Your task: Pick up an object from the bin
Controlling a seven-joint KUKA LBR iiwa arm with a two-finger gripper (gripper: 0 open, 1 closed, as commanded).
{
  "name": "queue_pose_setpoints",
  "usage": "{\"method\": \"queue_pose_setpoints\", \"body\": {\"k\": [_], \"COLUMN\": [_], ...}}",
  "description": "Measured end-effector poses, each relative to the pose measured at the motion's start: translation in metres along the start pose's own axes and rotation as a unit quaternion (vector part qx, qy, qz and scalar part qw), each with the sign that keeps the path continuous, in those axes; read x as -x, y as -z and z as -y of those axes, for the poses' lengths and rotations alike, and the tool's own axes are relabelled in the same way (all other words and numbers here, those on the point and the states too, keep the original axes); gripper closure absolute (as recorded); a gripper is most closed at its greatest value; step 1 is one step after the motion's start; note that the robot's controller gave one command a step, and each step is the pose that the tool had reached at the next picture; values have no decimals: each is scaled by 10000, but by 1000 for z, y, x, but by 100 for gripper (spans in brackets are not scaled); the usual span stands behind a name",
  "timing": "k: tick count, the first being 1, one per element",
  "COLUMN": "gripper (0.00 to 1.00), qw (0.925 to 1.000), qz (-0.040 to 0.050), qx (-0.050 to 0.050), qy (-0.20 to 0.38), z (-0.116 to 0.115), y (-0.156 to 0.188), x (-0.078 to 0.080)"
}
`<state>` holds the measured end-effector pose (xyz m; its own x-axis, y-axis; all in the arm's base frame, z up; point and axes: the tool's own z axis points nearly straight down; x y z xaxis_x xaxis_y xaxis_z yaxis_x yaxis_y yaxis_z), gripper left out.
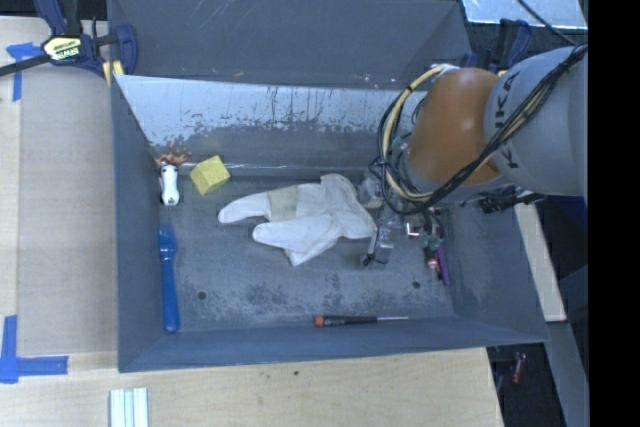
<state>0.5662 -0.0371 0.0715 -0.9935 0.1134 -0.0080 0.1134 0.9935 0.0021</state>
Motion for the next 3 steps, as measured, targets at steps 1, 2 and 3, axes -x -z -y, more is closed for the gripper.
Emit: {"method": "queue_pose_setpoints", "body": {"k": [1,2,3], "gripper": [0,0,0], "qw": [9996,9998,9889], "qz": [17,-19,40], "qx": [-40,-13,-52], "qy": [265,210,1486], "z": [10,-54,-45], "y": [51,29,-1], "x": [-10,-23,-2]}}
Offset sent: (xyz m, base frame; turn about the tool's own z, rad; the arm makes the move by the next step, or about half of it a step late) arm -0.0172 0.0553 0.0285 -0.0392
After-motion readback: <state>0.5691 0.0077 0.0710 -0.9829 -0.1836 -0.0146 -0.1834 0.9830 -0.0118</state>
